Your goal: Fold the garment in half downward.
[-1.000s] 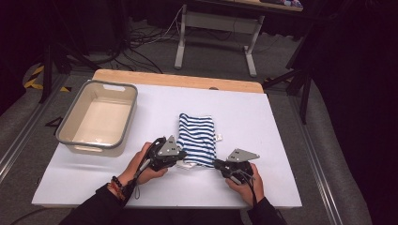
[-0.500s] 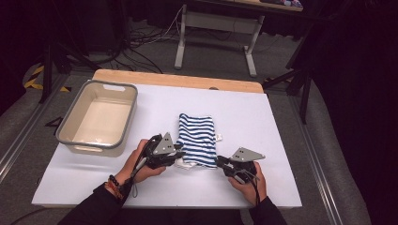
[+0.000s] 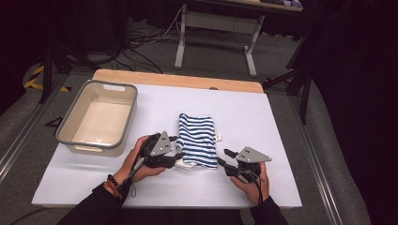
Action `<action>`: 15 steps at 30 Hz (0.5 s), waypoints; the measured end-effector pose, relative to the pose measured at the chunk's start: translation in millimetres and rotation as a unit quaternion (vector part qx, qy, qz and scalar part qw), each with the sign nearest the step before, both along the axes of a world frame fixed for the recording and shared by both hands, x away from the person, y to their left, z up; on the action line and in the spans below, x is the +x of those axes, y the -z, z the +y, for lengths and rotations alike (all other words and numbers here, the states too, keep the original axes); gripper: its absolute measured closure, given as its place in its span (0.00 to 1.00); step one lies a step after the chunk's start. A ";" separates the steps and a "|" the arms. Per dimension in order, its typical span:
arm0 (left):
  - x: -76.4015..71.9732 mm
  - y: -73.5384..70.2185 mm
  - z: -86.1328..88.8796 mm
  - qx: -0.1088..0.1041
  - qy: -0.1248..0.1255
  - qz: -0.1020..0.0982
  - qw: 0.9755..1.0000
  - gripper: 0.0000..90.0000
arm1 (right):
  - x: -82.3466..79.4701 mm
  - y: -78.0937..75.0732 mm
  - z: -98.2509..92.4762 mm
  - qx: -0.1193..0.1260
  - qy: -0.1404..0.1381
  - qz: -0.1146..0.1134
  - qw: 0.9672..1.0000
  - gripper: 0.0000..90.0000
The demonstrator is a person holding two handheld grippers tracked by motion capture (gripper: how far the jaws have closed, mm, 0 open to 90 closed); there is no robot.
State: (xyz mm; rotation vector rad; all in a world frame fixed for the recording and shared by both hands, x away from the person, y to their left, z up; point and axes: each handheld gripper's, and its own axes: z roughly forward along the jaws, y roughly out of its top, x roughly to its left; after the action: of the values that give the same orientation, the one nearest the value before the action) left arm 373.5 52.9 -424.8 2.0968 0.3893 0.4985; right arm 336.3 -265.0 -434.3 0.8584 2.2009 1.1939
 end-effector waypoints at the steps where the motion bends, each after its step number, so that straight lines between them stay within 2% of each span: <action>1: -0.1 0.0 0.3 -0.003 0.001 -0.001 1.000 0.40 | 0.1 -0.4 -0.7 0.000 0.002 -0.002 1.000 0.61; 8: -1.5 -1.3 3.1 -0.005 -0.003 -0.010 1.000 0.30 | 0.6 -1.9 -3.8 -0.003 0.017 -0.008 1.000 0.48; 15: -4.9 -4.0 12.0 -0.024 -0.005 -0.018 1.000 0.22 | -2.2 -5.5 -6.9 0.003 0.023 -0.025 0.999 0.37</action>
State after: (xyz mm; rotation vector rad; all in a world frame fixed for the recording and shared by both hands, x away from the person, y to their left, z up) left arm 368.6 64.8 -420.8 2.0379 0.3884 0.5268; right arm 334.0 -271.8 -428.7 0.8685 2.1275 1.1879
